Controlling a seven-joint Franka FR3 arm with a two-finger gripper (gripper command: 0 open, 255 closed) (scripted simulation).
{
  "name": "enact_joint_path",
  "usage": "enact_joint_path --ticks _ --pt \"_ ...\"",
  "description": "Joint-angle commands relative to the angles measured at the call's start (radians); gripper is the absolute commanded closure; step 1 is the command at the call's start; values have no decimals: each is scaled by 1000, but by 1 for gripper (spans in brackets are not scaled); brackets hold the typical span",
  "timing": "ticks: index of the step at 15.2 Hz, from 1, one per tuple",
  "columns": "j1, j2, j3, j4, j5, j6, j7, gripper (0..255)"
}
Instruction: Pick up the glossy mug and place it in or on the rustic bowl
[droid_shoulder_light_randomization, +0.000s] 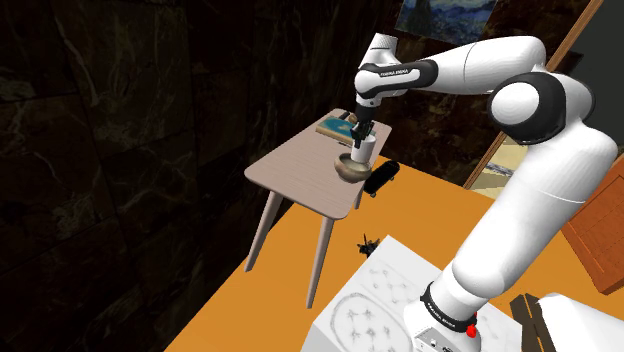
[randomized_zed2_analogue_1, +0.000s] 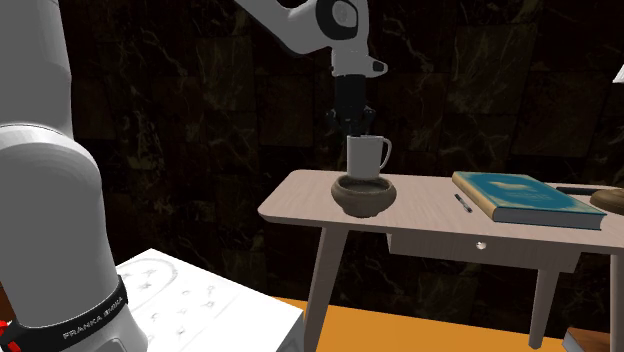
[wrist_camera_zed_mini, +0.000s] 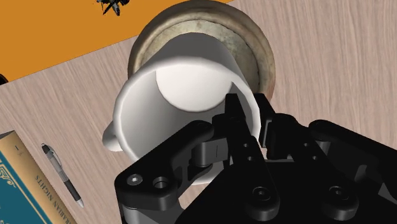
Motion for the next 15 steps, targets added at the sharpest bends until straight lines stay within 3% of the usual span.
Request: enact_joint_path --ticks 1,3,4,9,13,15 --pt "0 0 0 0 0 1 0 255" --pt "0 0 0 0 0 1 0 255" --pt "0 0 0 0 0 1 0 0" --pt "0 0 0 0 0 1 0 0" --pt "6 -12 5 113 1 -125 0 0" --pt "6 -12 5 113 1 -125 0 0"
